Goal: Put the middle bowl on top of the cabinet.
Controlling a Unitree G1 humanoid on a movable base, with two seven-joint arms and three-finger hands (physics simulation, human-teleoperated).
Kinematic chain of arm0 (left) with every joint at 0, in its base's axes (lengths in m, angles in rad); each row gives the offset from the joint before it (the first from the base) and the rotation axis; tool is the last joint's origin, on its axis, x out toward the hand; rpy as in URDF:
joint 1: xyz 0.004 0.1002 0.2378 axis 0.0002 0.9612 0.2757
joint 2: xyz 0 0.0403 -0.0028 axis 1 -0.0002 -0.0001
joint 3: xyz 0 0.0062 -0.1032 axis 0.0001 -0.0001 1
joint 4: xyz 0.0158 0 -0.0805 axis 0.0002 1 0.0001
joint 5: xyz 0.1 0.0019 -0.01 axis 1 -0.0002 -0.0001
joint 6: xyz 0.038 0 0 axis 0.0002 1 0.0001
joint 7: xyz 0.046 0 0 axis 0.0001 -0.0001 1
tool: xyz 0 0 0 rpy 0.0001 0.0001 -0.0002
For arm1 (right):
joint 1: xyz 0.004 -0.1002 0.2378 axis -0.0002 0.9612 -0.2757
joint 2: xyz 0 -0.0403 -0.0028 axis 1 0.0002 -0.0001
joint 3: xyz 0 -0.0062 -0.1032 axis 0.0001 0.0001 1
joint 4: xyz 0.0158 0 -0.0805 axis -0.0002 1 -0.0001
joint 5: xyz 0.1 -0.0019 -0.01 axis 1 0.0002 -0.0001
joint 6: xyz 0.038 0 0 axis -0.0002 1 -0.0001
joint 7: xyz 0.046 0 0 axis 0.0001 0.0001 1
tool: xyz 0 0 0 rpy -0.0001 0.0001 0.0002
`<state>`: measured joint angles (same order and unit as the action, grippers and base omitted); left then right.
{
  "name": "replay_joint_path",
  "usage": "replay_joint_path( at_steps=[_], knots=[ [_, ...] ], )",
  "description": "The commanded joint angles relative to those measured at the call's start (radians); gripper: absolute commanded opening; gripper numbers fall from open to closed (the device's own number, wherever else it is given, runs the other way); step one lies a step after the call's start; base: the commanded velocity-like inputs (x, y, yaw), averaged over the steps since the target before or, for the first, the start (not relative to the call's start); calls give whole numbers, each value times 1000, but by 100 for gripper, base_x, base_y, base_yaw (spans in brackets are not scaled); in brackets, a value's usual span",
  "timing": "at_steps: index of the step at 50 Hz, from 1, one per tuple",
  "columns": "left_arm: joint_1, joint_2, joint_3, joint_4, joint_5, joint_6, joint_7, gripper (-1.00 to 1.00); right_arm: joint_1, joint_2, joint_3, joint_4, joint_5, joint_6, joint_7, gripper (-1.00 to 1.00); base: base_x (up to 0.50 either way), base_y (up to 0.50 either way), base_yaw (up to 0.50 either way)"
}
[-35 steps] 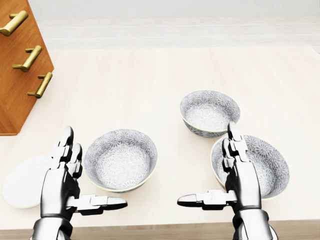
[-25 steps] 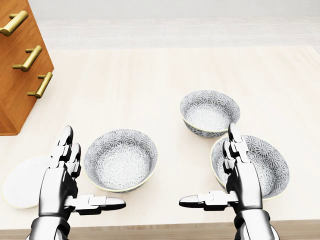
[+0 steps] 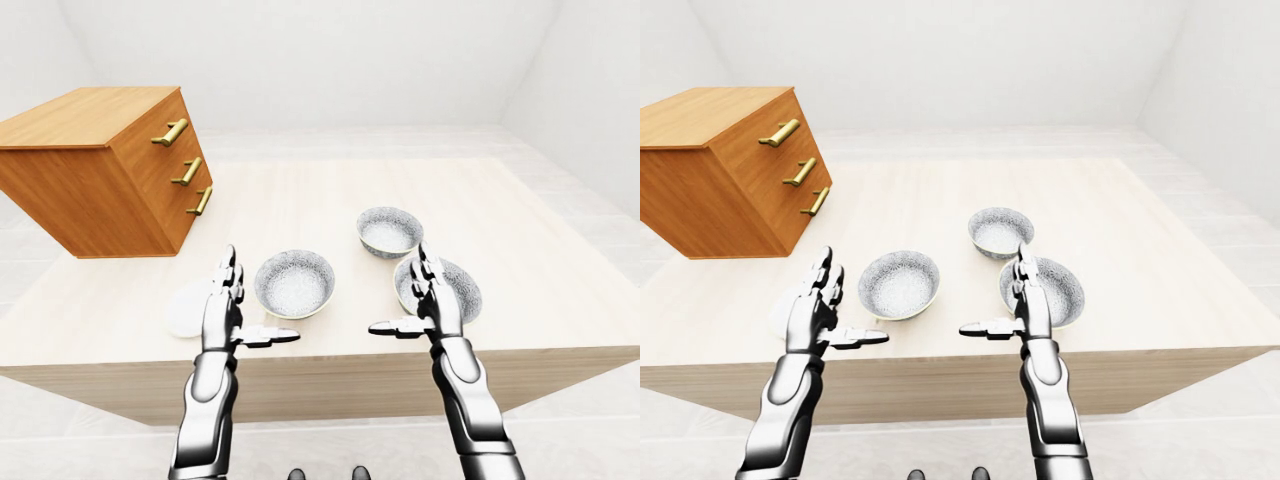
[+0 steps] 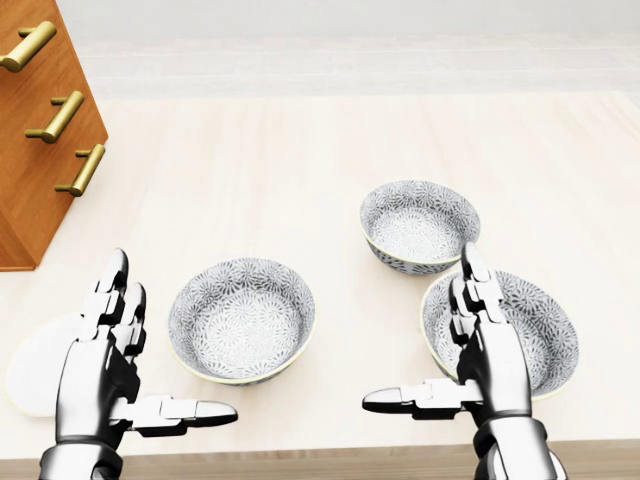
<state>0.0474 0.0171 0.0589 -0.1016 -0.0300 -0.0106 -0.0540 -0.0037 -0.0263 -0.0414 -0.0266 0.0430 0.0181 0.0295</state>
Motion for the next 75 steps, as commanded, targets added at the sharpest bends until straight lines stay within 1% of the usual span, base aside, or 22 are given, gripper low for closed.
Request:
replay_joint_path(
  at_steps=[1, 3, 7, 14, 18, 23, 27, 28, 33, 37, 39, 43, 46, 49, 54, 60, 62, 69, 71, 72, 73, 75],
  knots=[
    [8, 8, 17, 18, -15, -41, -9, 100, 19, 6, 6, -68, -18, 23, 1, 100, 0, 0, 0],
    [11, 9, 18, 16, -17, -43, -11, 100, 26, 11, 12, -82, -33, 27, -10, 100, 0, 0, 0],
    [21, 12, 24, -3, -25, -36, -17, 100, 32, 15, 16, -94, -36, 29, -11, 100, 0, 0, 0],
    [32, 14, 35, -24, -32, -30, -25, 100, 38, 15, 18, -111, -36, 36, -10, 100, 0, 43, 0],
    [37, 14, 36, -31, -29, -28, -27, 100, 49, 15, 19, -138, -38, 50, -9, 100, 0, 50, 0],
    [46, 15, 40, -57, -38, -12, -42, 100, 64, 14, 20, -174, -39, 64, -3, 100, 0, 50, 0],
    [44, 13, 42, -55, -28, -13, -35, 100, 63, 15, 19, -178, -40, 67, -2, 100, 0, 50, 0],
    [46, 15, 41, -57, -30, -9, -40, 100, 62, 14, 18, -179, -39, 69, -1, 100, 0, 50, 0],
    [44, 16, 46, -56, -30, -3, -44, 100, 64, 15, 18, -188, -42, 69, 0, 100, 0, 50, 0],
    [43, 18, 51, -66, -38, 12, -53, 100, 75, 16, 21, -213, -43, 69, 2, 100, 0, 50, 0],
    [44, 18, 51, -68, -41, 15, -58, 100, 77, 16, 21, -216, -44, 69, 3, 100, 0, 50, 0],
    [42, 18, 51, -57, -39, 10, -64, 100, 81, 17, 22, -223, -44, 69, 5, 100, 0, 50, 0],
    [38, 18, 52, -39, -32, -5, -64, 100, 83, 19, 23, -217, -46, 69, 4, 100, 0, 50, 0],
    [38, 19, 51, -36, -26, -8, -63, 100, 82, 19, 24, -209, -48, 66, 3, 100, 0, 50, 0],
    [52, 21, 57, -69, -28, 2, -65, 100, 83, 18, 24, -206, -49, 64, 3, 100, 0, 50, 0],
    [58, 18, 53, -65, -11, -10, -64, 100, 89, 17, 19, -225, -41, 69, 8, 100, 0, 50, 0],
    [62, 15, 50, -59, -5, -21, -65, 100, 91, 18, 20, -225, -42, 69, 8, 100, 0, 50, 0],
    [61, 16, 57, -65, -11, -15, -69, 100, 97, 17, 19, -227, -46, 69, 9, 100, 0, 50, 0],
    [58, 15, 56, -66, -10, -10, -68, 100, 93, 14, 20, -220, -56, 59, 6, 100, 0, 50, 0],
    [58, 15, 56, -66, -10, -10, -68, 100, 93, 14, 20, -220, -57, 59, 6, 100, 0, 50, 0],
    [59, 14, 55, -68, -11, -8, -68, 100, 92, 14, 18, -224, -39, 69, 21, 100, 0, 0, 0],
    [61, 13, 53, -71, -8, -9, -67, 100, 89, 14, 14, -225, -38, 67, 19, 100, 0, -1, 0]
  ],
)
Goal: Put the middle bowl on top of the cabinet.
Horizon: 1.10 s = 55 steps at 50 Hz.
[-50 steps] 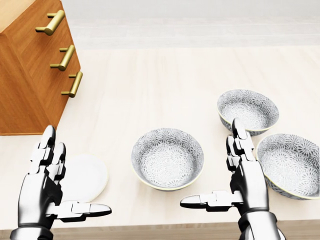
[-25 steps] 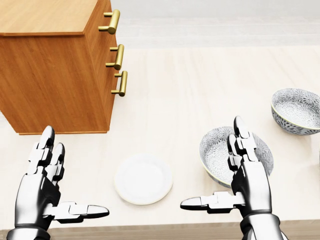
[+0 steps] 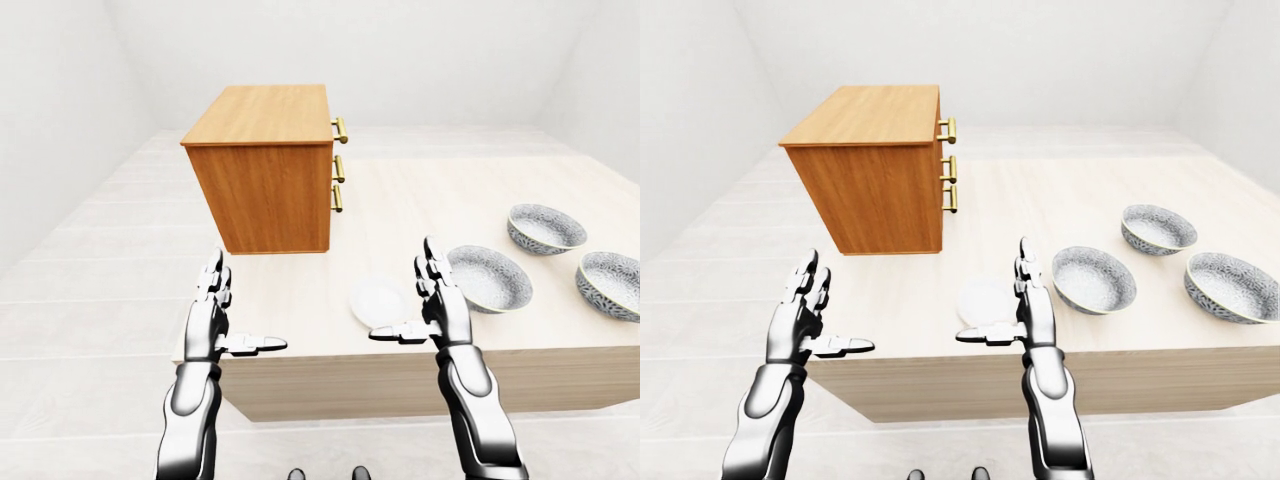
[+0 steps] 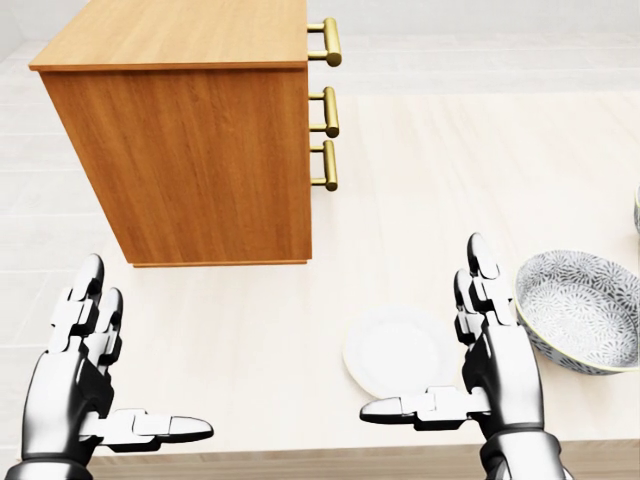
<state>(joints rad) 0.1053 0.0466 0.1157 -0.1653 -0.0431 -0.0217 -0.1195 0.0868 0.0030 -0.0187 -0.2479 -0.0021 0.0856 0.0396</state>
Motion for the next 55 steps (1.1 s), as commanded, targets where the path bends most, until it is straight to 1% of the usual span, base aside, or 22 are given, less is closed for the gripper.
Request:
replay_joint_path(
  at_steps=[1, 8, 12, 14, 17, 21, 24, 28, 29, 30, 33, 35, 38, 41, 44, 45, 46, 47, 49, 50, 51, 55],
  knots=[
    [4, -17, -4, -4, 6, -3, -2, 100, -2, -15, -10, -3, 8, 0, 10, 100, 0, -1, 0],
    [-2, -15, 0, -1, -2, -4, -4, 100, 3, -17, -5, 9, 4, -13, 22, 100, 0, 0, 0],
    [1, -19, 7, -19, -14, 10, 3, 100, 9, -16, -2, -4, 1, -12, 25, 100, 0, 0, 0],
    [2, -15, 8, -20, -16, 7, -2, 100, 12, -16, 1, -10, -4, -12, 25, 100, 10, 0, 0],
    [0, -15, 4, -27, -12, 15, -3, 100, 13, -15, 3, -19, -9, -8, 25, 100, 31, 0, 0],
    [7, -17, -2, -34, -5, 9, -4, 100, 16, -14, 5, -27, -11, -6, 26, 100, 36, 0, 0],
    [8, -17, -5, -23, 4, -4, -3, 100, 17, -13, 7, -20, -16, -13, 24, 100, 36, 0, 0],
    [0, -15, -1, 4, 3, -8, -4, 100, 17, -12, 9, -14, -22, -17, 21, 100, 37, 0, 0],
    [-2, -12, -1, -40, 2, 37, 0, 100, 17, -12, 9, -14, -22, -17, 21, 100, 37, 0, 0],
    [-3, -10, -1, -69, 1, 68, 2, 100, 17, -11, 11, -14, -23, -15, 21, 100, 30, 0, 0],
    [10, -11, -4, -102, -6, 96, -12, 100, 15, -10, 19, -3, -35, -25, 18, 100, 9, 0, 0],
    [23, -14, -4, -123, -5, 100, -14, 100, 18, -10, 23, -5, -37, -26, 20, 100, -1, 0, 0],
    [27, -15, -2, -126, -5, 94, -19, 100, 23, -10, 26, -15, -39, -24, 19, 100, 0, 0, 0],
    [17, -14, 4, -121, -6, 101, -22, 100, 29, -9, 28, -27, -39, -17, 19, 100, 0, 0, 0],
    [15, -16, 4, -122, -5, 106, -21, 100, 34, -10, 34, -23, -46, -27, 21, 100, 0, 0, 0],
    [35, -24, 0, -74, 1, 34, -28, 100, 35, -10, 34, -22, -47, -27, 21, 100, 0, 0, 0],
    [37, -21, -1, -138, -3, 93, -24, 100, 35, -10, 34, -22, -47, -28, 20, 100, 0, 0, 0],
    [39, -20, -1, -164, -4, 109, -24, 100, 35, -10, 34, -24, -46, -27, 21, 100, 0, 0, 0],
    [43, -21, -1, -179, -5, 109, -25, 100, 34, -10, 34, -27, -45, -24, 21, 100, 0, 0, 0],
    [51, -25, -1, -142, -2, 74, -31, 100, 35, -9, 34, -33, -44, -20, 22, 100, 0, 0, 0],
    [44, -22, 1, -171, -5, 108, -28, 100, 36, -9, 34, -37, -44, -19, 23, 100, 0, 0, 0],
    [36, -21, 8, -168, -7, 109, -30, 100, 45, -10, 38, -52, -46, -17, 25, 100, 10, 0, 0]
  ],
)
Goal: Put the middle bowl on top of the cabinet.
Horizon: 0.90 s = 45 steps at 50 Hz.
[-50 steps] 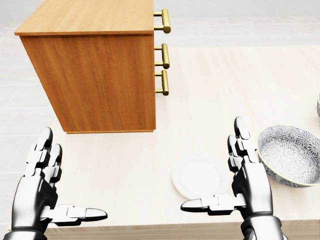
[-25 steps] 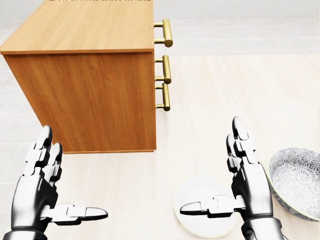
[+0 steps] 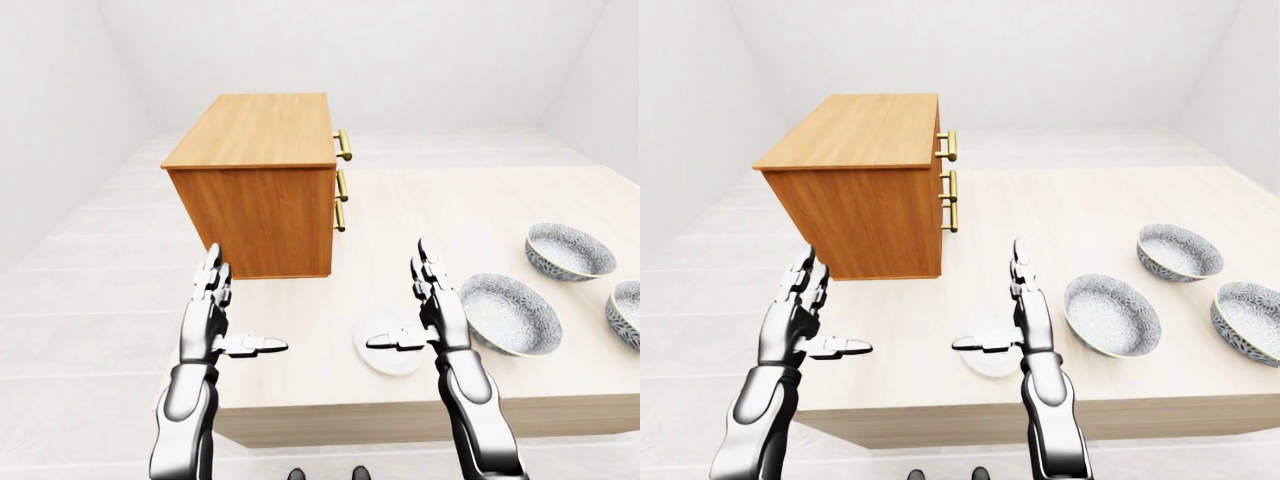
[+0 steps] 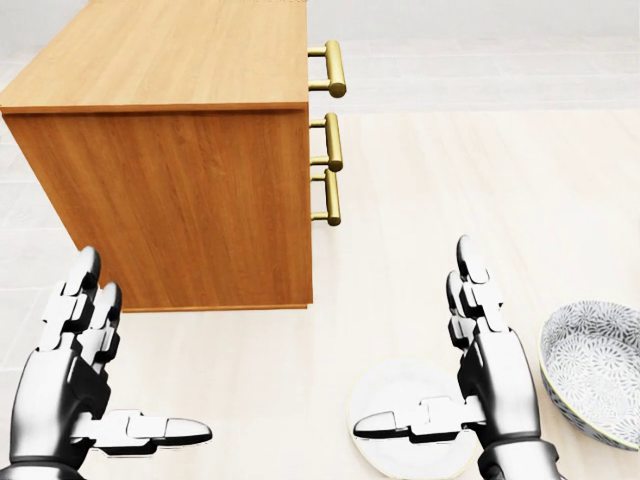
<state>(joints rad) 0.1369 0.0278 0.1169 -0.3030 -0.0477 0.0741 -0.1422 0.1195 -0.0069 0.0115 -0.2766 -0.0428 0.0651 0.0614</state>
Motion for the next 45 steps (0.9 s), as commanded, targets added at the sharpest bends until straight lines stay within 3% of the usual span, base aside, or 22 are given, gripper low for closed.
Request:
replay_joint_path(
  at_steps=[1, 14, 30, 32, 37, 40, 41, 42, 43, 44, 45],
  knots=[
    [4, -2, 8, -25, -2, 13, -8, 100, 15, -1, 9, -26, -5, 1, 5, 100, 27, 0, 0],
    [8, -5, 13, -24, -2, 13, -9, 100, 21, 1, 8, -33, -9, 0, 1, 100, 37, 0, 0],
    [11, -7, 17, -41, 8, 13, 0, 100, 27, -1, 11, -66, -19, 15, 1, 100, 1, 0, 0],
    [6, -9, 20, -38, 30, 2, 23, 100, 30, -1, 15, -72, -27, 16, -1, 100, 0, 0, 0],
    [6, -5, 21, -34, 27, 1, 18, 100, 29, -5, 18, -66, -57, 8, -15, 100, 0, 0, 0],
    [10, 1, 26, -35, 16, 4, 0, 100, 33, -11, 21, -57, -101, -15, -32, 100, 0, 0, 0],
    [16, -3, 27, 12, 15, -57, -9, 100, 37, -14, 19, -58, -117, -24, -40, 100, 0, 0, 0],
    [15, -3, 28, 41, 16, -86, -11, 100, 38, -16, 16, -63, -131, -22, -45, 100, 0, 0, 0],
    [14, -3, 30, 57, 17, -100, -12, 100, 40, -17, 13, -69, -145, -21, -51, 100, 0, 0, 0],
    [12, 2, 32, 0, 13, -41, -8, 100, 46, -23, 10, -82, -165, -24, -54, 100, 0, 0, 0],
    [14, 0, 32, 36, 17, -79, -10, 100, 49, -26, 7, -91, -187, -19, -60, 100, 0, 0, 0]
  ],
)
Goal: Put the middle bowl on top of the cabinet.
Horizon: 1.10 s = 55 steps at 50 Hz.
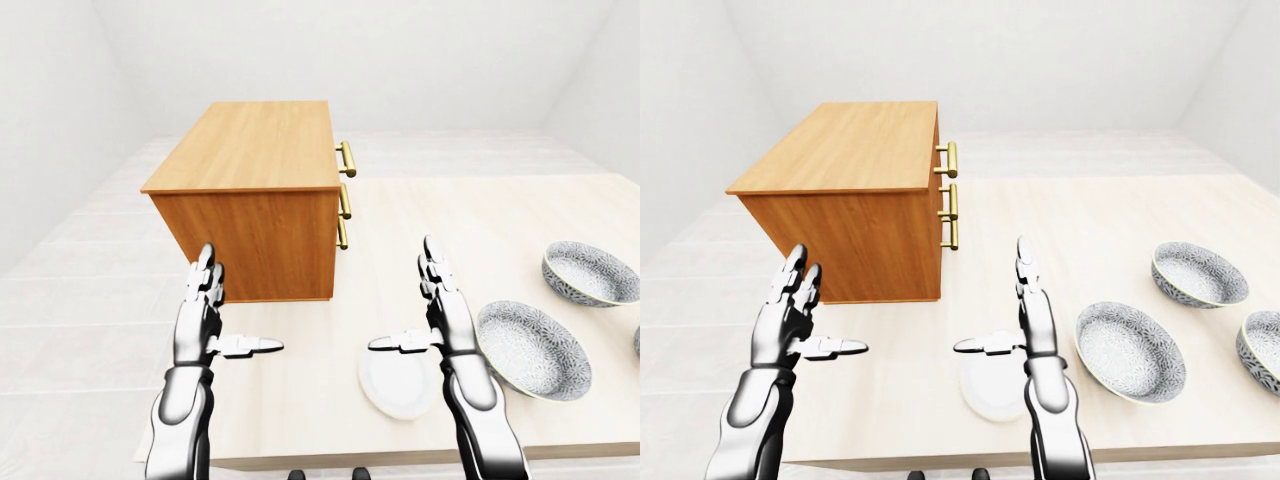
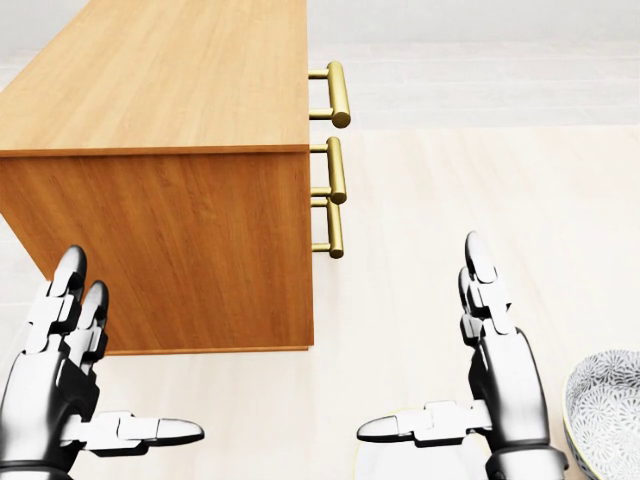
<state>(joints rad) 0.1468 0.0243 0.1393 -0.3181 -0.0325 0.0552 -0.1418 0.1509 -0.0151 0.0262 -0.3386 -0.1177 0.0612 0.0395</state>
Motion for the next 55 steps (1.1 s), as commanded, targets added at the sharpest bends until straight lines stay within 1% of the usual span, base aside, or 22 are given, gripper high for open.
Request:
replay_joint_path(
  at_steps=[1, 2, 3, 4, 5, 6, 7, 9, 10, 11, 16, 18, 21, 22, 25, 26, 29, 31, 34, 41, 46, 55],
  knots=[
    [3, 3, 10, 53, 2, -61, -11, 100, 18, -17, -8, -29, -112, -15, -37, 100, 0, 0, 0],
    [8, 4, 12, 47, 0, -62, -13, 100, 20, -26, -23, -38, -160, -2, -61, 100, 0, 0, 0],
    [8, 4, 13, 47, 0, -62, -13, 100, 20, -23, -25, -39, -162, -1, -57, 100, 0, 0, 0],
    [13, 3, 16, 78, -1, -100, -19, 100, 30, -35, -40, -57, -189, 6, -60, 100, 0, 0, 0],
    [14, 4, 17, 85, -2, -108, -21, 100, 36, -36, -48, -66, -202, 14, -56, 100, 0, 0, 0],
    [13, 5, 20, 90, -4, -113, -23, 100, 44, -38, -58, -83, -223, 24, -57, 100, 0, 0, 0],
    [13, 5, 20, 90, -4, -113, -24, 100, 44, -37, -59, -83, -224, 24, -55, 100, 0, 0, 0],
    [11, 5, 21, 97, -7, -117, -27, 100, 62, -39, -67, -106, -273, 19, -61, 100, 0, 0, 0],
    [9, 6, 20, 103, -4, -121, -26, 100, 76, -37, -73, -130, -301, 26, -62, 100, 0, 0, 0],
    [7, 6, 20, 110, 0, -126, -25, 100, 85, -36, -78, -146, -319, 26, -57, 100, 0, 0, 0],
    [14, 6, 21, 98, -6, -126, -32, 100, 112, -29, -110, -207, -412, 26, -42, 100, 0, 0, 0],
    [18, 6, 22, 101, -7, -134, -35, 100, 120, -28, -125, -215, -451, 26, -41, 100, -1, 0, 0],
    [20, 7, 24, 99, -10, -134, -37, 100, 123, -27, -140, -217, -478, 26, -41, 100, 0, 0, 0],
    [23, 7, 30, 100, -18, -143, -42, 100, 126, -32, -163, -218, -499, 26, -44, 100, 0, 0, 0],
    [21, 8, 38, 100, -30, -142, -47, 100, 128, -30, -192, -223, -523, 26, -31, 100, 0, 0, 0],
    [17, 9, 41, 99, -35, -138, -48, 100, 128, -33, -212, -237, -543, 26, -23, 100, 0, 0, 0],
    [16, 7, 39, 97, -32, -138, -48, 100, 134, -26, -221, -248, -589, 26, -7, 100, 0, 0, 0],
    [20, 5, 38, 91, -39, -139, -52, 100, 152, -21, -221, -262, -652, 26, 1, 100, 0, 0, 0],
    [32, -4, 33, 106, -24, -143, -48, 100, 162, -9, -221, -272, -730, 26, 16, 100, 0, 0, 0],
    [21, 1, 33, 128, -19, -143, -49, 100, 203, 17, -226, -276, -901, 26, 27, 100, 0, 0, 0],
    [10, 5, 35, 139, -27, -143, -49, 100, 233, 27, -223, -285, -998, 26, 47, 100, 0, 0, 0],
    [3, 10, 40, 151, -32, -143, -47, 100, 250, 49, -231, -309, -1140, 26, 95, 100, 0, 0, 0]
  ],
)
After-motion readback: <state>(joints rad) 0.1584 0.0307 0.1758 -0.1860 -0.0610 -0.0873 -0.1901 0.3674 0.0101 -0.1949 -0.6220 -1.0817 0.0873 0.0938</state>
